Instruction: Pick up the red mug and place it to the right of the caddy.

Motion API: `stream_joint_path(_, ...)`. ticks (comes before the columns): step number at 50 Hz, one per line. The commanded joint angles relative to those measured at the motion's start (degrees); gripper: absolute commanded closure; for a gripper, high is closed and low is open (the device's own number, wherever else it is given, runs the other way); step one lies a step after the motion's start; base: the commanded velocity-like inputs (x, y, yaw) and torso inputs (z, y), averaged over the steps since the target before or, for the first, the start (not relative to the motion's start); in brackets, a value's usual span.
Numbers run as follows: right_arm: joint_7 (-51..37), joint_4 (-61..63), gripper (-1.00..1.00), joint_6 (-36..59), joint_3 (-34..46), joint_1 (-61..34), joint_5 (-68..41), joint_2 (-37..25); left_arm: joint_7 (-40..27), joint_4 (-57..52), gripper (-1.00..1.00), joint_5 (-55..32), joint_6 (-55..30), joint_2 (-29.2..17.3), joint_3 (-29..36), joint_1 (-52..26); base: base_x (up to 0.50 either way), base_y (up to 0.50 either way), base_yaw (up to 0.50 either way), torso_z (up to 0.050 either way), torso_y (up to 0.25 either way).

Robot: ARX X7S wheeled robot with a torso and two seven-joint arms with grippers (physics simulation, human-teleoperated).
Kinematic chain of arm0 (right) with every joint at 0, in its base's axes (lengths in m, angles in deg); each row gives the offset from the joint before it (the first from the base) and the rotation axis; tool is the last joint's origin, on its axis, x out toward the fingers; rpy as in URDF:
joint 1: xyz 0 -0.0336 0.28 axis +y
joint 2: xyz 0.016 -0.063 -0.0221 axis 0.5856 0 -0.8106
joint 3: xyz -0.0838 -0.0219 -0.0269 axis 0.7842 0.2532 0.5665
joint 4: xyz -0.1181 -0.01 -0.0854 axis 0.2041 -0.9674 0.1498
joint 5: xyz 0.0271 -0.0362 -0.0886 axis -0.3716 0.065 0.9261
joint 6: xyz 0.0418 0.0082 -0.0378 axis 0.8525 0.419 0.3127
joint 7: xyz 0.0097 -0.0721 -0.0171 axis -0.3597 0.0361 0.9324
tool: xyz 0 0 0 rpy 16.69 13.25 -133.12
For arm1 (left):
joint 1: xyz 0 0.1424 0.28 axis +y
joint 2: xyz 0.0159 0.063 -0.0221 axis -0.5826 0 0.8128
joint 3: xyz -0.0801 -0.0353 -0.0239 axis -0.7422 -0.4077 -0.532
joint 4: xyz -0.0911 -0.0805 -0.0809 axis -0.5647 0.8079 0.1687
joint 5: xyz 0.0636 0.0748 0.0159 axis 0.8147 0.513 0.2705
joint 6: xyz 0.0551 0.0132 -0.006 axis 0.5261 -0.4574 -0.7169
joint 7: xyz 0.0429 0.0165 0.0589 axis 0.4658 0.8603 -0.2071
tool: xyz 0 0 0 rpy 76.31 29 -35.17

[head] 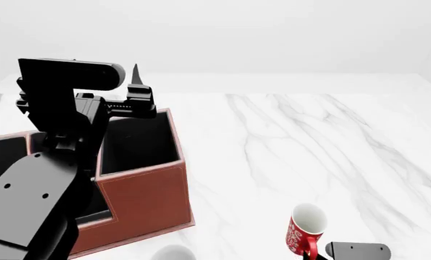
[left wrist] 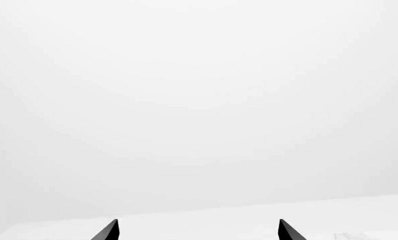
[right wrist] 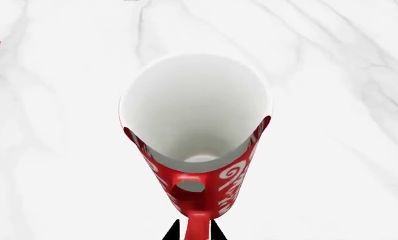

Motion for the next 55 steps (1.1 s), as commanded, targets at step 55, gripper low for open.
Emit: stream_joint_path(55,24.6,-25.6,1.00,3.6,29.1,-45.3,0.4,-0.4,-1.0,2.5,-1.00,-1.6,1.3,-0.8,0.2,-0.8,0.00,0.00,0.00,0.000,0.000)
